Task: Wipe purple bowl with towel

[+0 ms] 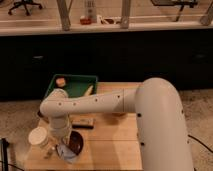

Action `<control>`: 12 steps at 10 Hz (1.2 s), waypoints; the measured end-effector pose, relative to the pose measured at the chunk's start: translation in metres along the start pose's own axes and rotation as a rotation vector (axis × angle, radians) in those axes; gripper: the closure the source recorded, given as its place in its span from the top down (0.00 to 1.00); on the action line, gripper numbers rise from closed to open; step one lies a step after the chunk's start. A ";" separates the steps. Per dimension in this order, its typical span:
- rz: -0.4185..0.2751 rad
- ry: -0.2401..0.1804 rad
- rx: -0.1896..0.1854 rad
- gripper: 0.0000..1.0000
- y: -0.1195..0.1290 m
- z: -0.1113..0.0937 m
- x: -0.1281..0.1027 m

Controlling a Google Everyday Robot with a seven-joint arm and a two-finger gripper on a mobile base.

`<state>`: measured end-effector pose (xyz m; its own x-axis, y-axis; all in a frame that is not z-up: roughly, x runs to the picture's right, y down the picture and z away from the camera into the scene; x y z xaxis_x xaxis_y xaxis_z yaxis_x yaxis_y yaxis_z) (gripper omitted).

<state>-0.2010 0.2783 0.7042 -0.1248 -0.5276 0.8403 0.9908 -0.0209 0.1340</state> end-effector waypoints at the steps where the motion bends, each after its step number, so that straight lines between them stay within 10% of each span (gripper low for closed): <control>1: 0.010 -0.002 0.001 0.00 0.006 0.000 -0.003; 6: 0.105 0.024 0.001 0.00 0.046 -0.012 0.004; 12: 0.079 0.029 -0.014 0.00 0.030 -0.020 0.039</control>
<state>-0.1749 0.2404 0.7302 -0.0451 -0.5526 0.8322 0.9981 0.0095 0.0604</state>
